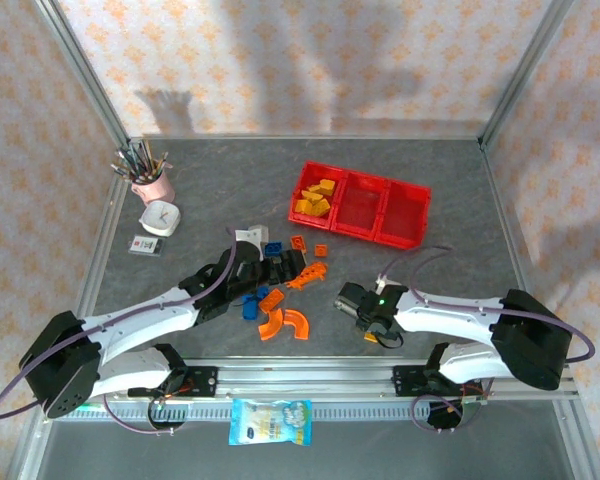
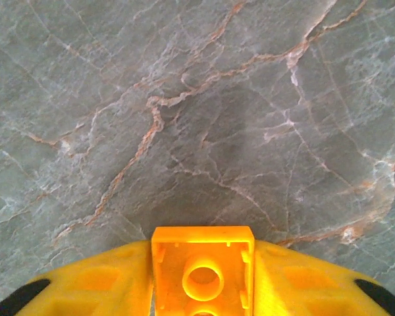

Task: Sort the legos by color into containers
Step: Pick up the lego from the bottom-center of the table, then place the lego in the container.

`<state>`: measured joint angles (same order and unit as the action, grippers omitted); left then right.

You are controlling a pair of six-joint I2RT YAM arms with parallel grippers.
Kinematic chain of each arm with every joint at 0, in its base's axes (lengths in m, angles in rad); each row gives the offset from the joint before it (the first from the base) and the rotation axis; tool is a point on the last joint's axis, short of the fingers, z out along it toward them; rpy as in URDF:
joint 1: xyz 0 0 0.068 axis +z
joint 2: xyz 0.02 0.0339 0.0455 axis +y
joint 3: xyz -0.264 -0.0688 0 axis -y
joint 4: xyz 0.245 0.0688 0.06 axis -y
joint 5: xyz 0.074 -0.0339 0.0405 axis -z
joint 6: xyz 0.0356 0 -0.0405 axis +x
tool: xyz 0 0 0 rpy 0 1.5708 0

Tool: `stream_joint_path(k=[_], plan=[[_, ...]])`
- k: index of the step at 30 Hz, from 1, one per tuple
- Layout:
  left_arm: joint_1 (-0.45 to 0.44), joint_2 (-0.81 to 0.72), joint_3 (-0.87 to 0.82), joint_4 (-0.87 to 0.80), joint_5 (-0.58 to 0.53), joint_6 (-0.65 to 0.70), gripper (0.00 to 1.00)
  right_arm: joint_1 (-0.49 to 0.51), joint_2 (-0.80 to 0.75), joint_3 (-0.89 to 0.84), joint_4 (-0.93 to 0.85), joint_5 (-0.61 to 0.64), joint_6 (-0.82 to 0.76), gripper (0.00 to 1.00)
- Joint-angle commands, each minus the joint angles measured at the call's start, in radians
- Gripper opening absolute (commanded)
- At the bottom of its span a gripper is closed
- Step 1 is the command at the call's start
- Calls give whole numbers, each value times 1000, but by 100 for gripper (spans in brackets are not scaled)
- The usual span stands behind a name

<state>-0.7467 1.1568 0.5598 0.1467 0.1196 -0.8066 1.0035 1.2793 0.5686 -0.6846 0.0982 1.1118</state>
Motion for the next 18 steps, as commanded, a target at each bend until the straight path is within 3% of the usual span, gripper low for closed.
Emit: stream_joint_path(k=[1,13,18], plan=[[-8,4,11,18,-12,12,99,8,6,24,32,32,-17,35],[-8,-29,32,-35,-56,40,99,-15,-4,142,28,124,-123,29],[6,-57,53,-58,-79,66,99,-112,1,235,93,139,-281,29]])
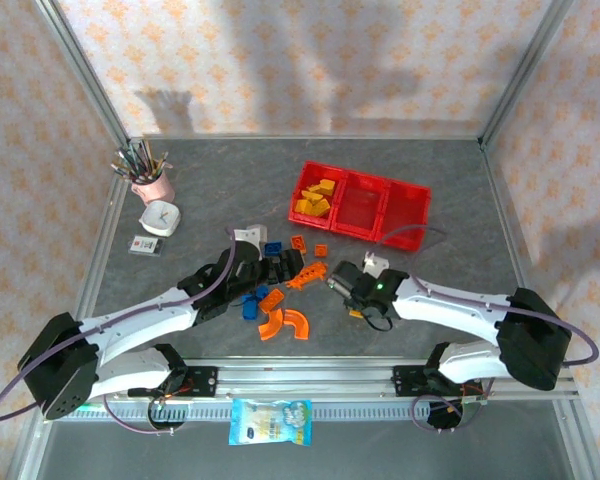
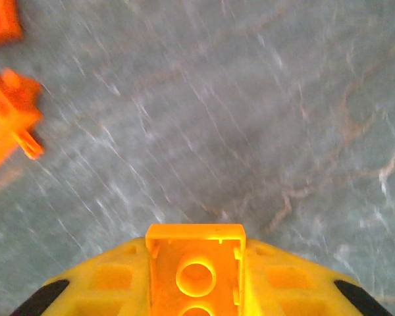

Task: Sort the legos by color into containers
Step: Place the lego in the container.

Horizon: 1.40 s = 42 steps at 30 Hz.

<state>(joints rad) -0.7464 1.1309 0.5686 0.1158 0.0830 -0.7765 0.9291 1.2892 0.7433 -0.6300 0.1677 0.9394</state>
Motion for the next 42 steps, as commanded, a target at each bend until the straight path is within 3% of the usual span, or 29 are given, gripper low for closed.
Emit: stream_joint_path(k=[1,10,22,27,31,42], plan=[[13,-40,51,-36,-44,41,99,-58,1,88,56,76,-146,29],[123,-93,87,-70,-41,91,99,-237,208,367,263,97,-433,29],[250,-56,118,-27,-12,112,99,-330,699,844,332,35,-632,29],[270,-46,128,-36,-4,114,99,-342,830,1016,276,45,-668,45],[273,-54,118,-21,7,117,99,-342,824,1046,259,42,-687,56],[275,-72,102,-23,59,112,99,-303,544,733,326,-57,-674,61]])
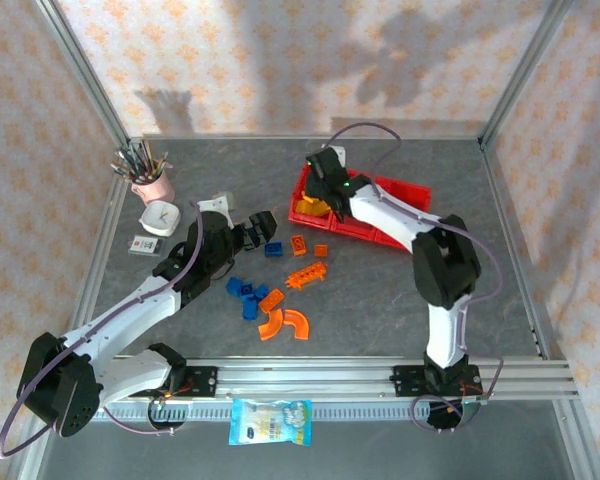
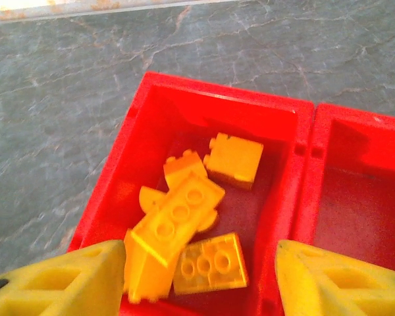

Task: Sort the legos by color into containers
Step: Place the lego in the container, then pick up the lego from the center of the table.

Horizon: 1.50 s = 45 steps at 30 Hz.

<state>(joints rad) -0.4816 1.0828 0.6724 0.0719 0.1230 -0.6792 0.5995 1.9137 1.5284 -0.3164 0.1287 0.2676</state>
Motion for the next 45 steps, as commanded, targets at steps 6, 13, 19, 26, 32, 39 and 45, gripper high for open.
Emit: stream_joint_path(k=[6,13,19,26,32,39,45], plan=[[12,-64,-43,2,-3,5,99,100,-176,-191,25,-38,24,65],[12,-130,-114,-9,-33,-35,99,188,-181,-287,71,-57,66,67],[12,-175,-138,-43,-61,-45,99,244,-90,-277,84,-33,76,69],[14,-213,-151,-67,-82,-40,99,252,28,-200,36,66,75,68],[13,-213,-162,-65,-88,-40,99,243,106,-146,23,91,45,61],[14,-210,-162,-62,-92,-34,99,227,156,-108,21,62,37,50],[15,-204,-160,-58,-87,-34,99,224,178,-93,16,36,35,43]])
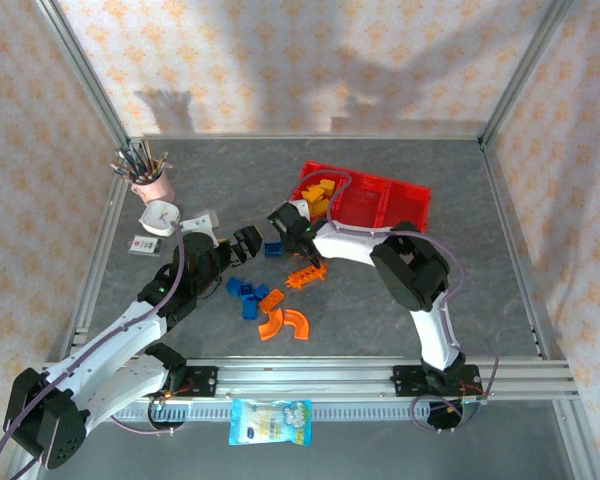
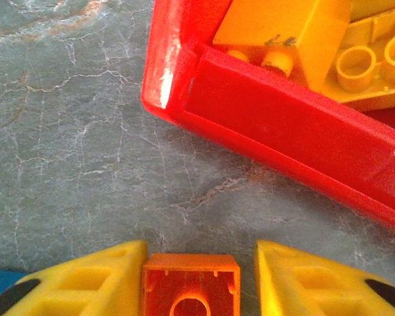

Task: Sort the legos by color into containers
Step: Pick up the lego from the center of the table, then place the lego in the container.

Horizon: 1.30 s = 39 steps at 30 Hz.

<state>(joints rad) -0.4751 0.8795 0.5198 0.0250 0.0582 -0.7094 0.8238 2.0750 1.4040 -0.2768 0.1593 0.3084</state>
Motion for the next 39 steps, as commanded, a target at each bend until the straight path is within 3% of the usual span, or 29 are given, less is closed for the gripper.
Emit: stream_joint_path(k=[1,7,20,29,39], plan=[[8,1,-9,-11,-22,-4,99,-1,17,30,-23,2,-7,41],[9,1,-2,-13,-14,-5,99,-2,-18,17,-19,-30,-8,31],[8,2,52,-18,63,7,99,-38,-274,-77,-54,-47,35,30],[-17,80,90,37,117,4,99,-193,-417,-151,-81,-11,63,32],[-86,260,185,106,114,19,99,-370,-282,-85,-16,-41,51,32]])
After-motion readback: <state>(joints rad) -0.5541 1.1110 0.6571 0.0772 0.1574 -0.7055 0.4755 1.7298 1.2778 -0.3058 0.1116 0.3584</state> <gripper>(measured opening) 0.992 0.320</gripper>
